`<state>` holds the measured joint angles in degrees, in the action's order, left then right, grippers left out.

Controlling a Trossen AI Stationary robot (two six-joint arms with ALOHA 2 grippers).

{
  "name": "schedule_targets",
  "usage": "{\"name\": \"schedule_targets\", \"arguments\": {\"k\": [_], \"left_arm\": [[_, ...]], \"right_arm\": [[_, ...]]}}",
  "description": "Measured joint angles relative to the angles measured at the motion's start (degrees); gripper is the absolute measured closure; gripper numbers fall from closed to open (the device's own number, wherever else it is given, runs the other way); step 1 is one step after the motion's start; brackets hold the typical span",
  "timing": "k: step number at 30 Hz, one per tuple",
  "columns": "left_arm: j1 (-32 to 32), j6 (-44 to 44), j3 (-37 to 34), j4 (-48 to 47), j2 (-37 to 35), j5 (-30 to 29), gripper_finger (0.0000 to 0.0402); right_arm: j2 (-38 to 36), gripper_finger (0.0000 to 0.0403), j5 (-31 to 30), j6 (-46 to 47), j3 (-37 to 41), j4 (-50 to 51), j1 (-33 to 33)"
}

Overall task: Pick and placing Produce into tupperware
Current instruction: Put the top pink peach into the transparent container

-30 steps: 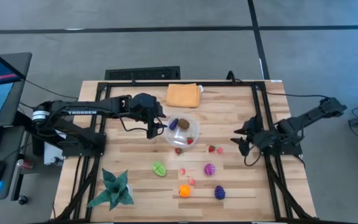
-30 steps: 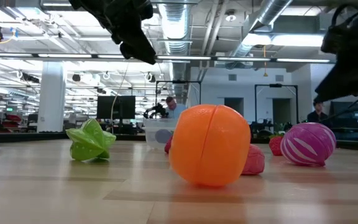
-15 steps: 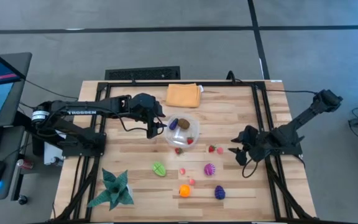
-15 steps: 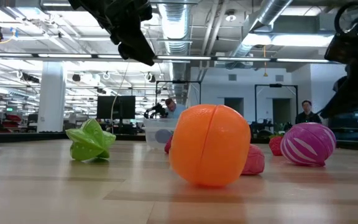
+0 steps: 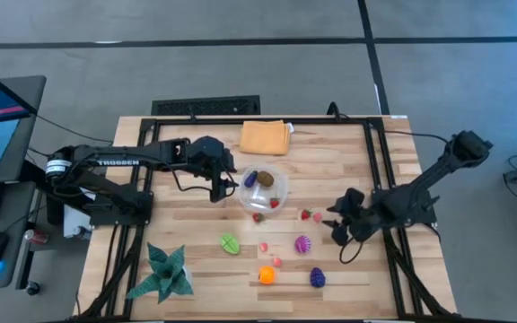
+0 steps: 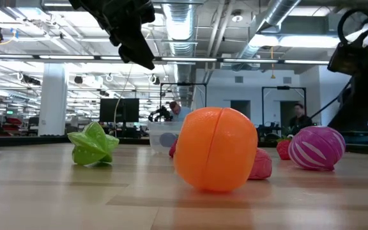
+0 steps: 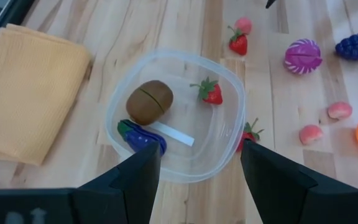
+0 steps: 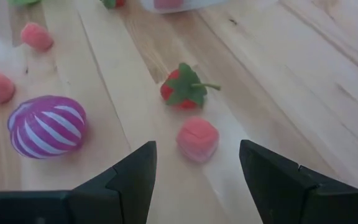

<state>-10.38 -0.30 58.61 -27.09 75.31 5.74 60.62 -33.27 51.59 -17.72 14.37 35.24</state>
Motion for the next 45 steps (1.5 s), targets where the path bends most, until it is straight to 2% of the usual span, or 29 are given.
{"name": "schedule_targets", "arguments": {"k": [16,33,45], "left_arm": [[0.01,0.02,0.0,-0.02,0.0,-0.37,0.0189],[0.01,0.37,0.0,0.04,0.0,-0.52,0.0189],[0.01,0.39,0.0,0.04,0.0,-0.55,0.0189]], "right_arm": [[8.13,0.0147,0.21,1.98,0.0,-5.27,-1.45],[8.13,0.0147,0.23,0.92,0.0,-6.71,-1.84],[8.11,0.0147,3.69,-1.05,0.0,-6.73,-5.53]]}}
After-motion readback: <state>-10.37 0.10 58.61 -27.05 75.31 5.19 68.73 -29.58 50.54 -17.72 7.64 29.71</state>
